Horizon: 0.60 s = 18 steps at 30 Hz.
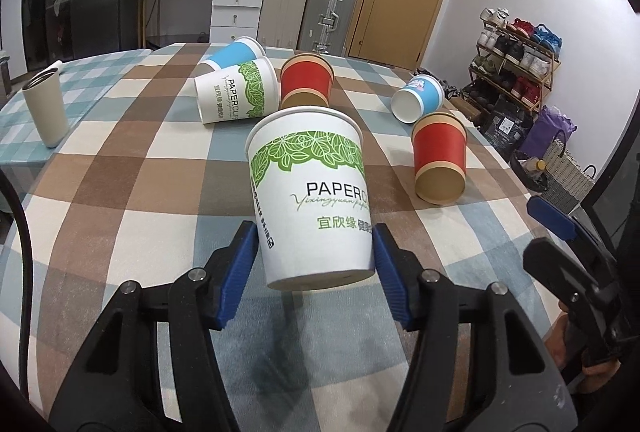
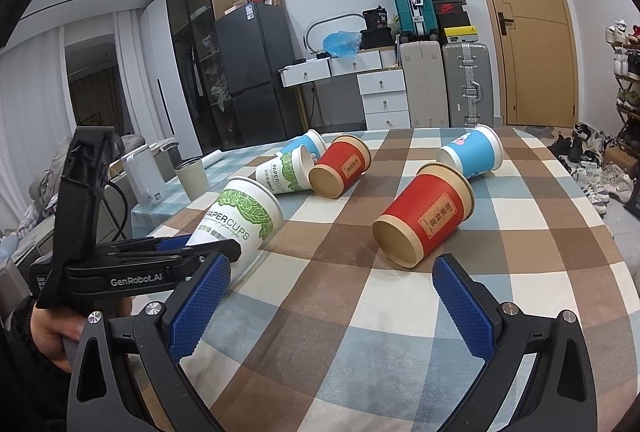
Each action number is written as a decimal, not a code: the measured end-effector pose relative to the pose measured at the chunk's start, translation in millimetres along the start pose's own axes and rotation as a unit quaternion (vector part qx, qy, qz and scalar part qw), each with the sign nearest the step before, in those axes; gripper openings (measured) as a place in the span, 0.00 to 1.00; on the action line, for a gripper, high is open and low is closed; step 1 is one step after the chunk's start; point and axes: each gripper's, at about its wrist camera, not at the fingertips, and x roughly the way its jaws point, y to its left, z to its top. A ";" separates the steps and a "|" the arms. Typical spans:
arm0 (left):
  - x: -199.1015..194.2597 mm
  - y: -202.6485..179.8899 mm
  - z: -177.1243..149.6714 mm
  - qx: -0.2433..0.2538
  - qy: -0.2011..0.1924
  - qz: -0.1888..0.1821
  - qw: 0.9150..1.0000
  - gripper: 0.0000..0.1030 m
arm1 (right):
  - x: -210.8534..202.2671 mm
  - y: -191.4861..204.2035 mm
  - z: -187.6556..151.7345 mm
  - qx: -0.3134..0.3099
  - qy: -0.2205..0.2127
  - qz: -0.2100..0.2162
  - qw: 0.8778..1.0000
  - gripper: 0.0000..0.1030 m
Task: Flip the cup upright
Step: 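Lift the white cup off the table with the left gripper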
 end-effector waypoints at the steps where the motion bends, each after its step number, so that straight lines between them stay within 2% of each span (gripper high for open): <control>1: -3.4 0.8 -1.4 -0.001 -0.002 0.000 1.000 0.54 | 0.0 0.8 -0.2 -0.001 0.000 0.001 1.000 1.00; 10: -32.8 5.0 -19.5 -0.006 -0.016 -0.001 1.000 0.54 | 3.4 5.4 -4.7 0.001 0.010 0.015 1.000 1.00; 18: -46.9 2.9 -43.6 -0.008 -0.010 -0.007 1.000 0.54 | 5.4 8.2 -7.2 -0.004 0.016 0.013 1.000 1.00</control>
